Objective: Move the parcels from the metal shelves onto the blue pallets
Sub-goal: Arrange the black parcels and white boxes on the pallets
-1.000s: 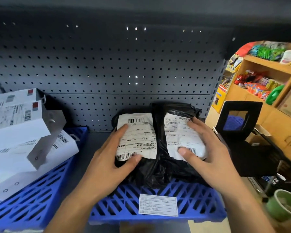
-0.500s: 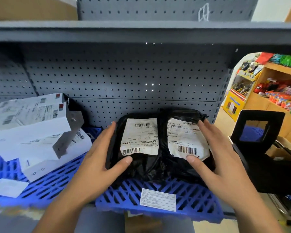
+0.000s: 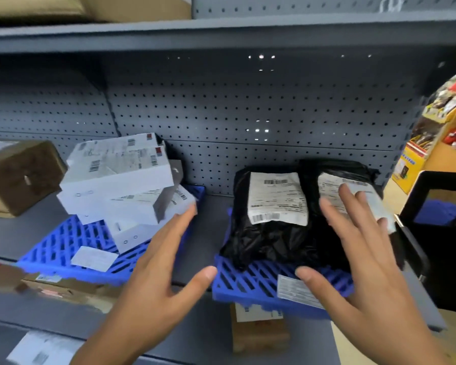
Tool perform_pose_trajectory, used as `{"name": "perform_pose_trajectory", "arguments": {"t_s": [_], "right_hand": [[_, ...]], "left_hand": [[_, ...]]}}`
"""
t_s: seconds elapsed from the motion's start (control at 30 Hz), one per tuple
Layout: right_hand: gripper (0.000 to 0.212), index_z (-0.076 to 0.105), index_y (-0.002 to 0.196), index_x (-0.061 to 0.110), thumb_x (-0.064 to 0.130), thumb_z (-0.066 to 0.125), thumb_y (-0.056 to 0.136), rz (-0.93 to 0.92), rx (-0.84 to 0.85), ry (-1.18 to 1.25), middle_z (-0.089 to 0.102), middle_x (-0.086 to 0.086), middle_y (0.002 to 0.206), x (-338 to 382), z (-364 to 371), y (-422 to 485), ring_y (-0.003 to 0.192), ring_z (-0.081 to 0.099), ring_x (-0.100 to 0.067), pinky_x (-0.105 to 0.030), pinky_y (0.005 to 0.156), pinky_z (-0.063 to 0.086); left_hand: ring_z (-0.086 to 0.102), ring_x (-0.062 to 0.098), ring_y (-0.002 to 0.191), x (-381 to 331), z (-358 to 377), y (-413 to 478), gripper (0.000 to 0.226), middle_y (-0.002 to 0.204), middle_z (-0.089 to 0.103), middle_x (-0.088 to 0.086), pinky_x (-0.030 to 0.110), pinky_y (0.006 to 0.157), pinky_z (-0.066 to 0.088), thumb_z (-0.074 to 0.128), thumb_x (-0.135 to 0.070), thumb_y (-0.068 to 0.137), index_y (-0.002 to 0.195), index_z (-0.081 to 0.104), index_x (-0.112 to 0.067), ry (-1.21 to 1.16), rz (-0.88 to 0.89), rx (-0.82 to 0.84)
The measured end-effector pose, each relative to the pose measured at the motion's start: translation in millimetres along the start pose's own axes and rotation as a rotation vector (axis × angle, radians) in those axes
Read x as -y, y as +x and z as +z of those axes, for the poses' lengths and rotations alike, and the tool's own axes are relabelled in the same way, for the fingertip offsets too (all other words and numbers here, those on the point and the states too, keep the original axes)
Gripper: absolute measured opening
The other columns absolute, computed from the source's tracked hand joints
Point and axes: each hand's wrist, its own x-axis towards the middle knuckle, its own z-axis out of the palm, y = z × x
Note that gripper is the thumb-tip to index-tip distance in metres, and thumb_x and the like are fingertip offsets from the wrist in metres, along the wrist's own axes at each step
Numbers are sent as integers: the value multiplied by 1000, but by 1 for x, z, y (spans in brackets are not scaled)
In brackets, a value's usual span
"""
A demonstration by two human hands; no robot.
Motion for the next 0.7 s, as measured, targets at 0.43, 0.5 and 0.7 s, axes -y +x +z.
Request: {"name": "perform_pose_trajectory", "arguments": {"t_s": [0.43, 0.5, 0.7], "right_hand": [[92, 15, 161, 46, 57, 64, 84, 42, 14, 154, 11, 21, 170, 141, 108, 24, 155, 10, 6, 1, 111, 12], [91, 17, 161, 46, 57, 61, 82, 51, 3, 189, 15, 22, 169, 162, 128, 28, 154, 14, 6, -8, 116, 20], [82, 19, 154, 61, 61, 65, 86, 126, 91, 365, 33, 36, 157, 222, 173, 34, 145, 35, 8, -45, 118, 38]], "left_hand": [[27, -12, 144, 117, -117, -59, 79, 153, 32, -36, 0, 107, 20, 61, -62, 79, 151, 29, -52, -43, 0, -51], [28, -11, 145, 140, -138, -68, 79, 154, 33, -36, 1, 108, 20, 61, -61, 80, 151, 30, -51, -59, -8, -59], [24, -15, 144, 182, -169, -88, 80, 153, 27, -42, -3, 105, 16, 58, -65, 78, 149, 19, -61, -94, -67, -44]]}}
